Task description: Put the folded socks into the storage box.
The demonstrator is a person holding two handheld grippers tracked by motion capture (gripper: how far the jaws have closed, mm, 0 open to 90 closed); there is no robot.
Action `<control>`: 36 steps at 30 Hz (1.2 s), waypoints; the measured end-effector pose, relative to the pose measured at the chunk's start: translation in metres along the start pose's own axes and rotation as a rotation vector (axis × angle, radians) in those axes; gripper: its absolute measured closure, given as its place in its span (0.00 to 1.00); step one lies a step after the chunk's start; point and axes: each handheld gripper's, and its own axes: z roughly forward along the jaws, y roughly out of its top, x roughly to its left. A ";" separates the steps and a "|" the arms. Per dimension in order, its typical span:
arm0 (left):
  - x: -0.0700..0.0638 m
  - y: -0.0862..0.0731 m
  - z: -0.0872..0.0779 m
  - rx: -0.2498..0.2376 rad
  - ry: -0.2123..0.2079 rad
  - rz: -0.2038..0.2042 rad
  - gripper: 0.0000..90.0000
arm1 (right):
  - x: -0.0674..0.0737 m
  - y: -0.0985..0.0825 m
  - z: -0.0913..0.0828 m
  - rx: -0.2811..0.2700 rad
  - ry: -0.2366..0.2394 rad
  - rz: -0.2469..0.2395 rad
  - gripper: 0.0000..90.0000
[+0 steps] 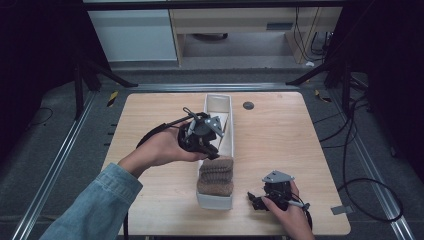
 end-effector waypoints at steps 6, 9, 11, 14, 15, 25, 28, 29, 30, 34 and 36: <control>0.009 0.000 0.000 0.033 -0.003 -0.021 1.00 | 0.000 0.000 0.000 0.000 0.000 -0.001 0.00; 0.013 -0.001 -0.001 0.039 -0.002 -0.029 1.00 | 0.000 0.000 0.000 0.000 0.002 0.001 0.00; 0.016 -0.002 -0.002 0.034 -0.008 -0.031 1.00 | 0.000 0.000 0.000 0.001 0.001 -0.001 0.00; 0.016 -0.003 0.001 0.041 -0.021 -0.031 1.00 | 0.000 0.000 0.000 0.001 0.000 -0.001 0.00; 0.016 -0.003 0.003 0.048 -0.023 -0.028 1.00 | 0.000 0.000 0.000 0.000 0.001 0.000 0.00; 0.009 -0.001 0.021 0.105 -0.070 -0.003 1.00 | 0.000 0.000 0.000 0.001 0.001 -0.001 0.00; 0.007 -0.002 0.025 0.112 -0.096 0.004 1.00 | 0.000 0.000 0.000 0.000 0.001 0.000 0.00; 0.006 -0.002 0.025 0.114 -0.104 0.006 1.00 | 0.000 0.000 0.000 0.000 0.001 0.000 0.00; 0.005 -0.002 0.026 0.115 -0.107 0.007 1.00 | 0.000 0.000 0.000 0.000 0.001 0.000 0.00; 0.001 -0.003 0.031 0.138 -0.127 0.012 1.00 | 0.000 0.000 0.000 -0.001 0.000 -0.001 0.00; 0.001 -0.004 0.032 0.136 -0.130 0.012 1.00 | 0.000 0.000 0.000 -0.002 0.001 0.000 0.00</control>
